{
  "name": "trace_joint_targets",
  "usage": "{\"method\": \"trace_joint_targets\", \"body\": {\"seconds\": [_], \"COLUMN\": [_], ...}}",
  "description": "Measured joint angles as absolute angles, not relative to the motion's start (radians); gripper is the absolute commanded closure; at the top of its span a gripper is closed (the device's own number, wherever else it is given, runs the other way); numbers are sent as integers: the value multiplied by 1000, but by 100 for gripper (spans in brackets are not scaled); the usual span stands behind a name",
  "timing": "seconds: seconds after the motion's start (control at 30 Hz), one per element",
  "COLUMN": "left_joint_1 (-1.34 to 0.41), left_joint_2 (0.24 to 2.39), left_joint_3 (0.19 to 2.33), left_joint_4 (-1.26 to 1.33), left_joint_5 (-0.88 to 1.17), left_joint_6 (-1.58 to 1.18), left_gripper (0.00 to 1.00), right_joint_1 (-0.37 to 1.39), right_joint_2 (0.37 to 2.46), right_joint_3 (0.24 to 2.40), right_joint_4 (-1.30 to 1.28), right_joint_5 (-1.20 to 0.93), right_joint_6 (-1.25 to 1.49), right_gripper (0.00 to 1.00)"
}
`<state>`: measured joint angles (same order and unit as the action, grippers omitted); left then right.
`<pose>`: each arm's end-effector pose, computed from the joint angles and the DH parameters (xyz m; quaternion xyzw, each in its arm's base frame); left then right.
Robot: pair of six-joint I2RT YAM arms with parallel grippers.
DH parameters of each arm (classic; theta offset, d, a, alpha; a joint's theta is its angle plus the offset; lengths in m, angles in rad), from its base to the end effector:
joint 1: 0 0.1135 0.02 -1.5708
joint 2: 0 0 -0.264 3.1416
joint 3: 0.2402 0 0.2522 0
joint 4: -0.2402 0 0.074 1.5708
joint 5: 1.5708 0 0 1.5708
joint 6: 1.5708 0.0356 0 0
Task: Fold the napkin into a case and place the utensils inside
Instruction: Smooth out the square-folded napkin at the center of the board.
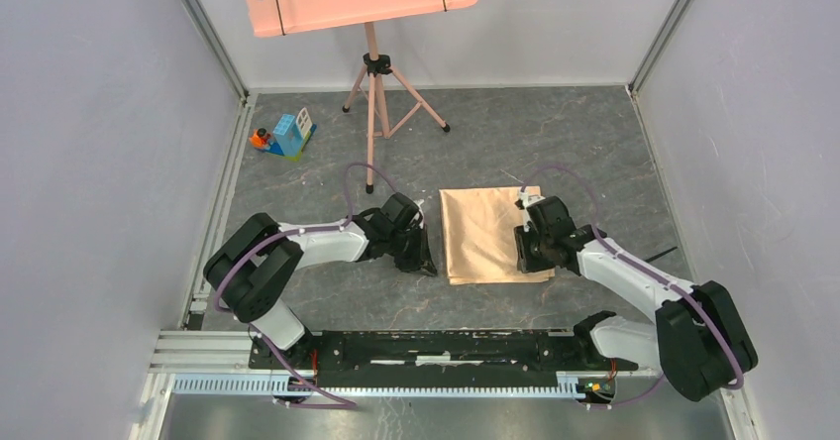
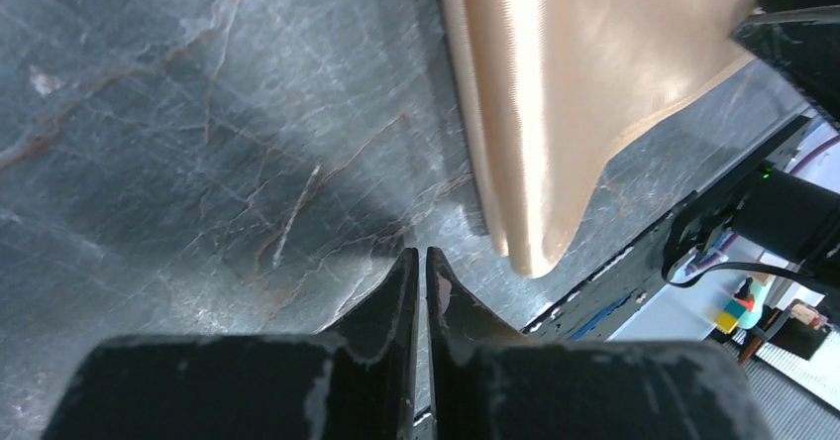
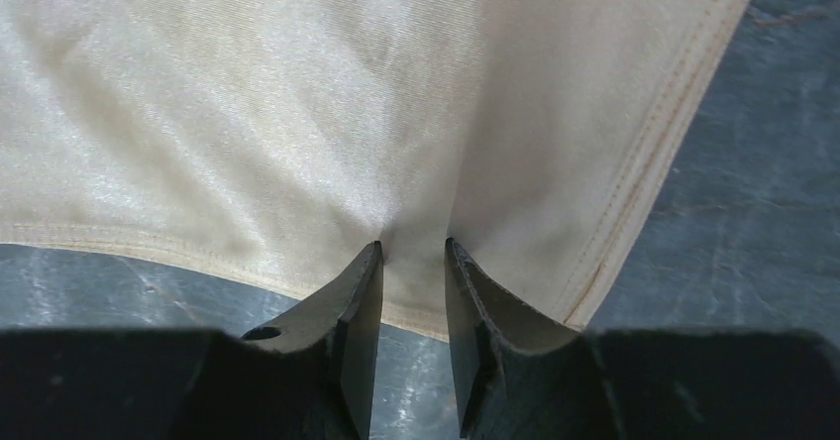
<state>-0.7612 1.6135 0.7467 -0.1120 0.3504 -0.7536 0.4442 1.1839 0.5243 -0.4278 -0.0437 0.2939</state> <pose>0.2055 -0.2127 0.1402 0.0544 0.9417 -0.3185 0.0942 0.1814 0.0881 0.1583 -0.0781 0.9676 0.1061 0.2155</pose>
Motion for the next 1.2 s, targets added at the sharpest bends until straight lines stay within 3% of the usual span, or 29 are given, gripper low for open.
{"method": "trace_joint_targets", "body": {"seconds": [0.2,0.3,0.43,0.63,0.8,1.07,1.2], "left_joint_1": [-764,-764,-764,-765,-768,-793,-807], "left_joint_2": [1573,1511,1479,1530,1558,1640,1706], "left_joint_3": [725,725,752,806,835,895,897], "left_joint_4": [-140,-152,-147,-109,-94,-57,-33], "left_joint_5": [347,350,384,432,455,485,502], "left_joint_6": [-754,-754,-754,-763,-778,-789,-791], "left_gripper": [63,54,54,51,50,57,57], "right_joint_1": [443,439,386,325,325,325,324], "right_joint_2": [1120,1108,1107,1175,1184,1160,1174], "right_joint_3": [535,569,574,545,546,564,567], "right_joint_4": [-502,-533,-537,-537,-538,-567,-564], "right_joint_5": [-24,1,20,92,149,168,201], "right_joint_6": [292,288,279,275,292,291,291], "right_gripper": [50,49,50,62,61,54,60]}}
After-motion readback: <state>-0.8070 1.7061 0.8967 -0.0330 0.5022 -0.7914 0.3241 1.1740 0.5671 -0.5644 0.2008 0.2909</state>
